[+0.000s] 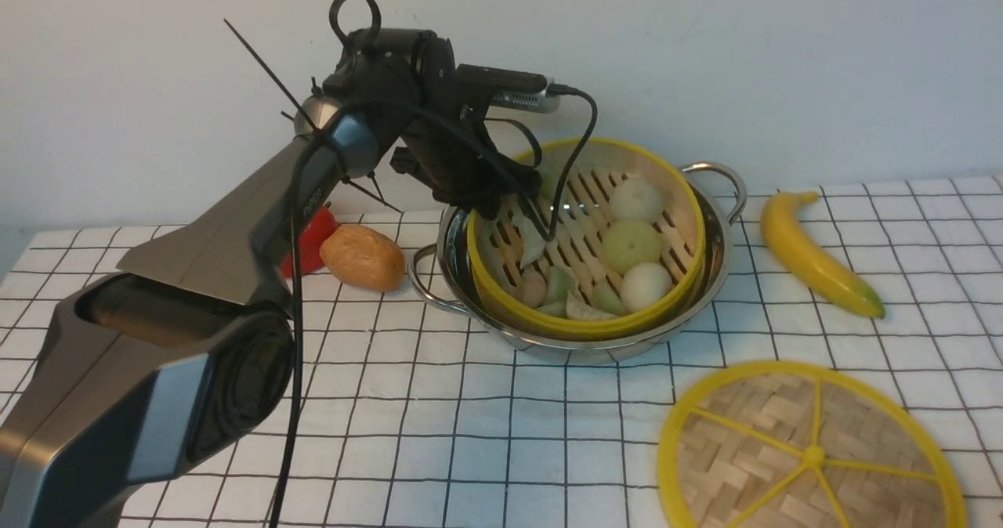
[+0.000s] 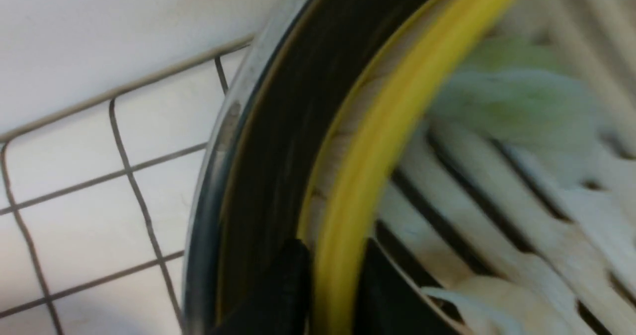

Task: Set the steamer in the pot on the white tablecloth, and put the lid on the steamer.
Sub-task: 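Place the bamboo steamer basket with dumplings into the steel pot with the left gripper, then move the gripper down to the bamboo steamer lid and grasp its center knob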

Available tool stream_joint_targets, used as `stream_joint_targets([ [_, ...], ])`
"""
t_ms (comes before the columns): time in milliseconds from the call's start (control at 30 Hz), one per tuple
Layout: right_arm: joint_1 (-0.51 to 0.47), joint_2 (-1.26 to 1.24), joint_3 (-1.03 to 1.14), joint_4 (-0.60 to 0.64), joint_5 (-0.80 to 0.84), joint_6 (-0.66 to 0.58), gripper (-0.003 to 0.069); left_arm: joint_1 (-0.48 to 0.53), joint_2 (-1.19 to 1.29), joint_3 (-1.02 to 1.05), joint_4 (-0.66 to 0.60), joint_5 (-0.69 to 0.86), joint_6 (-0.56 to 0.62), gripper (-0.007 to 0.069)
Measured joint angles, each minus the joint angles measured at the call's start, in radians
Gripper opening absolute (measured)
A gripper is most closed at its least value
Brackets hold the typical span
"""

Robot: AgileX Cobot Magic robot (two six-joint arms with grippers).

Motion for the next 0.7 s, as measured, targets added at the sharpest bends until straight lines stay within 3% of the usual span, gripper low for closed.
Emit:
stream_joint_targets([
  [300, 0.0, 0.0, 0.0, 0.004, 0.002, 0.0, 0.0242, -0.002, -0.003, -0.002, 0.0, 0.0, -0.01, 0.0265],
  [533, 0.0, 0.0, 0.0, 0.004, 0.003, 0.0, 0.0242, -0.002, -0.097, -0.002, 0.025, 0.005, -0.008, 0.0274],
  [700, 0.0, 0.0, 0.0, 0.019, -0.008, 0.0, 0.0242, -0.003, -0.237, -0.002, 0.081, 0.091, -0.006, 0.0255],
])
